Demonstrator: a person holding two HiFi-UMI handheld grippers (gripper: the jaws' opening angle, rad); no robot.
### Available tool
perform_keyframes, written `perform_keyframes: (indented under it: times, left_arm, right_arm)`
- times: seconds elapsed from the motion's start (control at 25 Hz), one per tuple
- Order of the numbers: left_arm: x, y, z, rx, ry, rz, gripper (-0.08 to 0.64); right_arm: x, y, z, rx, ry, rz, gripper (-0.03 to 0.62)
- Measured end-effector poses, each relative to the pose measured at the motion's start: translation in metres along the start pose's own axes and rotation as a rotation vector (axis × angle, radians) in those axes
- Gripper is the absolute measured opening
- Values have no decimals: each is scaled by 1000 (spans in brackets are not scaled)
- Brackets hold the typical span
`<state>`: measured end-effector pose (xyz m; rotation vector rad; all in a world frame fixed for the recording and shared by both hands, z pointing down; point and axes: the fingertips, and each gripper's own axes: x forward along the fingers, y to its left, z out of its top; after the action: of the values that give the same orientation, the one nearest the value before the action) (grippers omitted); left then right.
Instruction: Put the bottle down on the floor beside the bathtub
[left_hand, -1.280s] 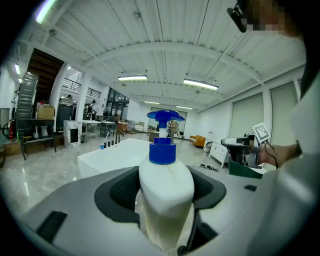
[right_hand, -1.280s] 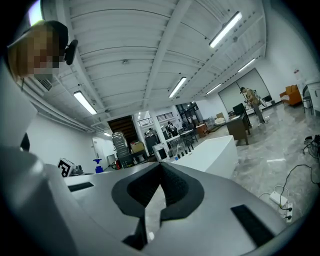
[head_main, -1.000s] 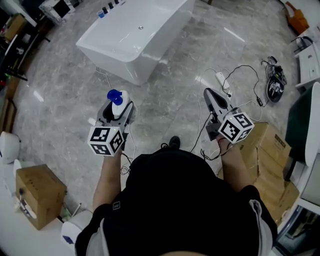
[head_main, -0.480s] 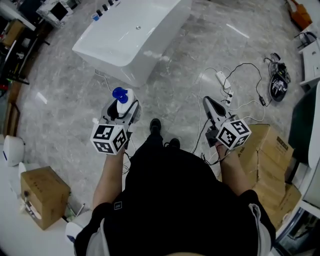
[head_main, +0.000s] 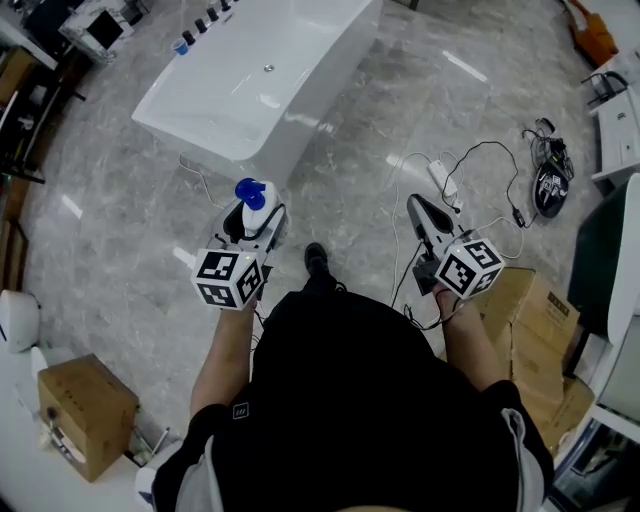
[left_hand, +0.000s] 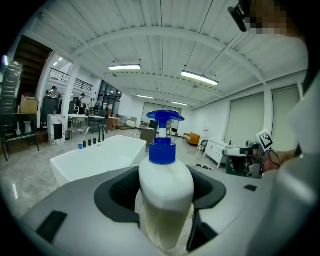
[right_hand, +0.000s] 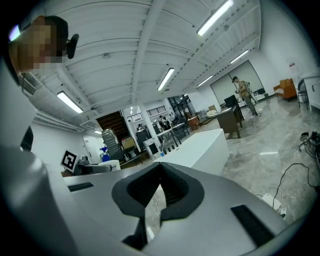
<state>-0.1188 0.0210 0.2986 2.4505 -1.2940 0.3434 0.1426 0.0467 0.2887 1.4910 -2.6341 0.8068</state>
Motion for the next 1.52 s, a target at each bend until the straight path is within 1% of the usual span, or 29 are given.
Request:
perform_keyframes:
  times: [0.16, 0.28, 0.44, 0.52, 0.64, 0.72, 0.84, 1.0, 1.16, 1.36, 1.52]
  left_arm:
    - [32, 34, 20, 6, -13, -23, 279]
    - [53, 55, 29, 20, -15, -49, 279]
    - [78, 74, 30, 10, -1, -64, 279]
    - [93, 79, 31, -3, 2, -77, 279]
    - [113, 86, 25, -20, 12, -94, 279]
    - [123, 95, 20, -44, 23, -77, 279]
    - [148, 100, 18, -75, 34, -48, 279]
    - [185, 101, 9, -66, 67, -47, 279]
    - [227, 108, -5, -48, 104, -48, 279]
    - [282, 127, -30, -60, 122, -12, 279]
    - [324, 135, -58, -77, 152, 7, 279]
  right_arm:
    - [49, 4, 31, -9, -7, 24, 28]
    - [80, 7, 44, -30, -8, 37, 28]
    - [107, -13, 38, 44, 9, 18, 28]
    - [119, -24, 36, 58, 22, 19, 28]
    - [142, -37, 25, 82, 59, 12, 28]
    - [162, -48, 15, 101, 89, 19, 28]
    - [188, -68, 11, 122, 130, 35, 28]
    - [222, -92, 10, 124, 166, 76, 28]
    - [262, -126, -3, 110, 195, 97, 28]
    - [314, -178, -37, 154, 262, 122, 28]
    - [345, -212, -60, 128, 290, 149, 28]
